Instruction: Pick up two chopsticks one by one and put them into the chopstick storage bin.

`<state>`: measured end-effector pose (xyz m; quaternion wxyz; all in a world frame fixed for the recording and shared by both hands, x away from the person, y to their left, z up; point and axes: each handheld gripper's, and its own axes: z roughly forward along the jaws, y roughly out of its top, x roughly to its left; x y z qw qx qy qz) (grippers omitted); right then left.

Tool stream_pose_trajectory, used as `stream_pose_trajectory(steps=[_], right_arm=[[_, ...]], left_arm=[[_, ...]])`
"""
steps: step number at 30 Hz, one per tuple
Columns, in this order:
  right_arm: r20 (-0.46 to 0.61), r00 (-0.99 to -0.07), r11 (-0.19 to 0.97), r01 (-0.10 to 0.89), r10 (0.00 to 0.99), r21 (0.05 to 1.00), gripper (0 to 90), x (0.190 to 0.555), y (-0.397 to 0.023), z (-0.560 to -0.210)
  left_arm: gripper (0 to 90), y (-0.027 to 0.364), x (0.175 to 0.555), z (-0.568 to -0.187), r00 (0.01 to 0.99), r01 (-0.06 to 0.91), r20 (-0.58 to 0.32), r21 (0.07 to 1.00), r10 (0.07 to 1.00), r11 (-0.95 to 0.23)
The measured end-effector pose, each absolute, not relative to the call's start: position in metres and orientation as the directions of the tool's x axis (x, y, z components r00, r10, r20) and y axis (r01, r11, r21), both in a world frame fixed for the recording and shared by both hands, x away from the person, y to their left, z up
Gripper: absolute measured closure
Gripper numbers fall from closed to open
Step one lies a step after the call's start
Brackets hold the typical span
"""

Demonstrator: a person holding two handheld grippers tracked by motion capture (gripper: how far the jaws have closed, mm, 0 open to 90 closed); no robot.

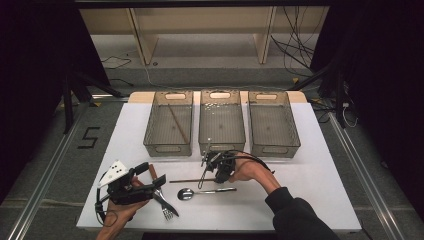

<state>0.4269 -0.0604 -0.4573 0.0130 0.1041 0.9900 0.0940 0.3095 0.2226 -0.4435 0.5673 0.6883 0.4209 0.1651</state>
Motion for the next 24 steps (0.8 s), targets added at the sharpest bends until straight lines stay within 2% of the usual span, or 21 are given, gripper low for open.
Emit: stream_pose_trajectory(steps=[19,24], right_arm=[[-0.017,-0.991,0.985,0.132,0.135,0.111,84.6,0.424,-0.05,-0.456],[-0.026,-0.991,0.982,0.123,0.128,0.141,84.8,0.424,-0.051,-0.455]], left_arm=[[15.7,0.223,0.309,-0.443,0.591,0.392,-0.25,0.92,0.767,-0.002],[15.7,0.223,0.309,-0.443,0.589,0.393,-0.253,0.92,0.767,0.001]])
